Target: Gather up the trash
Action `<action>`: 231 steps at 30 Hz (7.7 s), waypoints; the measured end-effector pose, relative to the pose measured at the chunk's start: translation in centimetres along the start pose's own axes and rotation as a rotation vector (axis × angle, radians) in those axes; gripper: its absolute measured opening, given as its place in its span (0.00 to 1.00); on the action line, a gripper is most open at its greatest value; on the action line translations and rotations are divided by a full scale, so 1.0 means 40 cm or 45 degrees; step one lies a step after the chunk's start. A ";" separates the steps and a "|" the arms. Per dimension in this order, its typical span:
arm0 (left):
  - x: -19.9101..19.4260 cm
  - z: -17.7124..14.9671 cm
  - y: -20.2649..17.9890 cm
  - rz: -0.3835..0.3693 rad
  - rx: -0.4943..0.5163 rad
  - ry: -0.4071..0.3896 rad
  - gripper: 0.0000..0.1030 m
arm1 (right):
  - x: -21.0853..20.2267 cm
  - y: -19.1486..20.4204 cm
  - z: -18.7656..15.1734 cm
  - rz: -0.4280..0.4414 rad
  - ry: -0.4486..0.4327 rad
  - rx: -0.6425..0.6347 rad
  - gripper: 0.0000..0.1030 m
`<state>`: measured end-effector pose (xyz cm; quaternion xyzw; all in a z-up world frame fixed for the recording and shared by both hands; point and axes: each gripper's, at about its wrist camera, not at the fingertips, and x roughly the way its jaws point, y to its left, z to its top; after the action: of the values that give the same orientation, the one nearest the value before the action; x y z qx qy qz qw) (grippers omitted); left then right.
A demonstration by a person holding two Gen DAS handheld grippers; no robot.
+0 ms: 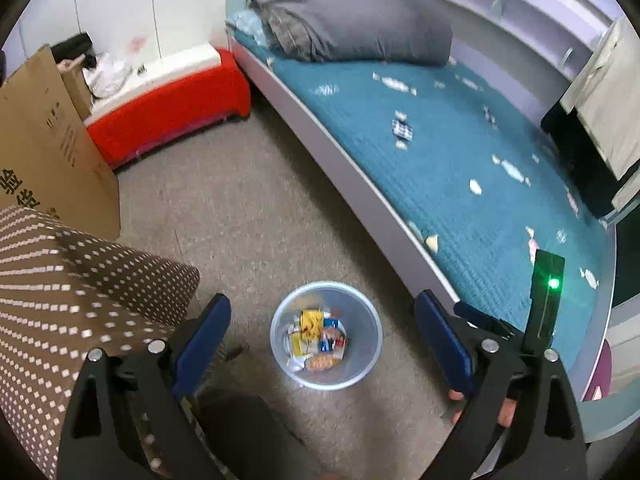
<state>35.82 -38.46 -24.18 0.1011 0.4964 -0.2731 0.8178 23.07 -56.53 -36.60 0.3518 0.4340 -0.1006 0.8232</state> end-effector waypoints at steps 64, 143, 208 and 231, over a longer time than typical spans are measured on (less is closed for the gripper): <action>-0.499 -0.438 0.972 0.432 0.202 -0.268 0.93 | 0.112 1.324 -0.395 0.454 0.190 -1.412 0.94; -0.172 -0.086 -0.060 -0.081 0.113 -0.161 0.08 | -0.224 0.120 0.057 0.162 -0.216 -0.150 0.62; -1.057 -0.508 0.204 0.608 -0.275 -1.004 0.95 | -0.886 0.801 -0.396 0.161 -0.787 -0.769 0.94; -1.143 -0.576 0.182 0.652 -0.287 -1.085 0.95 | -0.955 0.826 -0.468 0.158 -0.906 -0.817 0.94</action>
<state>5.99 -6.52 3.48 0.0102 0.1045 -0.0256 0.9941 3.53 -25.19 2.60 0.0492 0.1127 -0.0264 0.9921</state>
